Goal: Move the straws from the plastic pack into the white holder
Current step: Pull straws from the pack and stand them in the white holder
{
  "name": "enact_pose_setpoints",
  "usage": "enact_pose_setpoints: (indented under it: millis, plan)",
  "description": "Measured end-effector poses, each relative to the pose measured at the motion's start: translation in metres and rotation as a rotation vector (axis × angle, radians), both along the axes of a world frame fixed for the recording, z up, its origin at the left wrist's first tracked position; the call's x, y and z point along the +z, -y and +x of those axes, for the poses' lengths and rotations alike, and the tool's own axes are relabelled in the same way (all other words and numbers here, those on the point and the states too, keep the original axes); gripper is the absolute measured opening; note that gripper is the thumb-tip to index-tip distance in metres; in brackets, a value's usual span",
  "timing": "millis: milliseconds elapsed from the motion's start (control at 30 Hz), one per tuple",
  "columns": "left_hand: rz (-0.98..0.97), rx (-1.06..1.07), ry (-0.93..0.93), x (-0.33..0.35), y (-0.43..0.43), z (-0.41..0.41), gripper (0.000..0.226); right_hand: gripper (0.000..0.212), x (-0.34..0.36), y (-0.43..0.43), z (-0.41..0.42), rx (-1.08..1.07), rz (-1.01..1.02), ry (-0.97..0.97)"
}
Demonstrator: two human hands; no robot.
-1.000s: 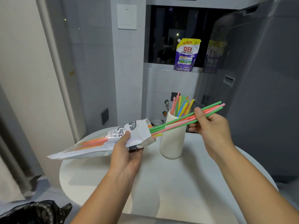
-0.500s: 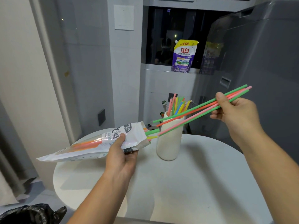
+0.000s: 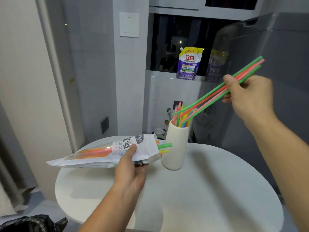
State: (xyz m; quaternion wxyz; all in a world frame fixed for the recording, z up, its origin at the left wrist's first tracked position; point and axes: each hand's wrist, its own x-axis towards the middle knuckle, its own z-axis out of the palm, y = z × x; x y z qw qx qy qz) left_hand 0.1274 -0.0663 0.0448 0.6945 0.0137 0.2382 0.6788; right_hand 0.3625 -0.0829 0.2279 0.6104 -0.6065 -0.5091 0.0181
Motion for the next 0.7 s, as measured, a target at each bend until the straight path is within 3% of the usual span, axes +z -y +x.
enact_pose_setpoints:
  millis: [300,700]
  plan:
    - [-0.04,-0.021,0.015,0.008,0.006,0.0,0.042,0.029,-0.007,-0.015,-0.017,0.009,-0.086,0.136]
    - [-0.034,-0.023,-0.006,0.006,0.004,-0.001,0.041,0.033,-0.006,-0.017,-0.017,-0.046,-0.042,0.118]
